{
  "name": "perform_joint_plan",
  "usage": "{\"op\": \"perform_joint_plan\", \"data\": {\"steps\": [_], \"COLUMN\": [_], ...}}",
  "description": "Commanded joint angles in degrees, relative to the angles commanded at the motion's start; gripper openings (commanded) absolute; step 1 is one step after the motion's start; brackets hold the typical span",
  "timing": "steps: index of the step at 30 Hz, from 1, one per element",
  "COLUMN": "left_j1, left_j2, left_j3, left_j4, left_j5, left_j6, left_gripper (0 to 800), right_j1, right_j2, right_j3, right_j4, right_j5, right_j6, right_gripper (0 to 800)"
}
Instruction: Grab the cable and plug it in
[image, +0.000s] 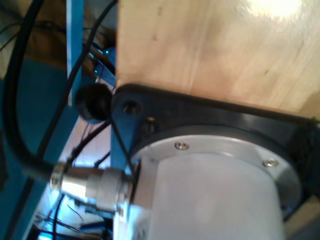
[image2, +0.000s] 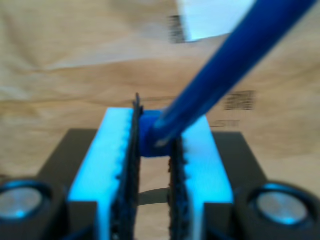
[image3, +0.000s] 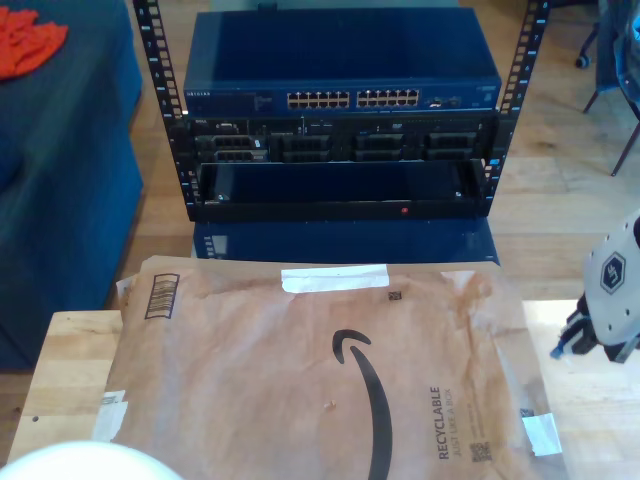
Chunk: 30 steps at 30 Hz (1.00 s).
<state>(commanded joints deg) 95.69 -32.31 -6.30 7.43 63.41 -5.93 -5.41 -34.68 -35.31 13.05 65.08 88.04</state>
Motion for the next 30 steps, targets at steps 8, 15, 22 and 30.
{"op": "perform_joint_plan", "data": {"steps": [8,15,22,30], "left_j1": [0.79,0.79,0.79,0.79], "left_j2": [2.73,2.73,2.73,2.73], "left_j3": [0.79,0.79,0.79,0.79], "left_j4": [-0.18,-0.18,-0.18,-0.18], "left_j5": [-3.60,-3.60,-3.60,-3.60], "left_j6": [0.26,0.26,0.26,0.26], "left_gripper": [800,800,800,800], "right_j1": [4.22,8.88,12.31,15.65], "right_j2": [4.31,1.23,1.76,8.53], "right_j3": [-0.79,-1.67,-3.96,-6.77], "right_j4": [0.35,0.35,0.00,-0.26], "right_j5": [-11.60,-16.18,-30.07,-39.03], "right_j6": [0.26,0.53,-0.18,-1.32], "right_gripper": [1,1,1,0]}}
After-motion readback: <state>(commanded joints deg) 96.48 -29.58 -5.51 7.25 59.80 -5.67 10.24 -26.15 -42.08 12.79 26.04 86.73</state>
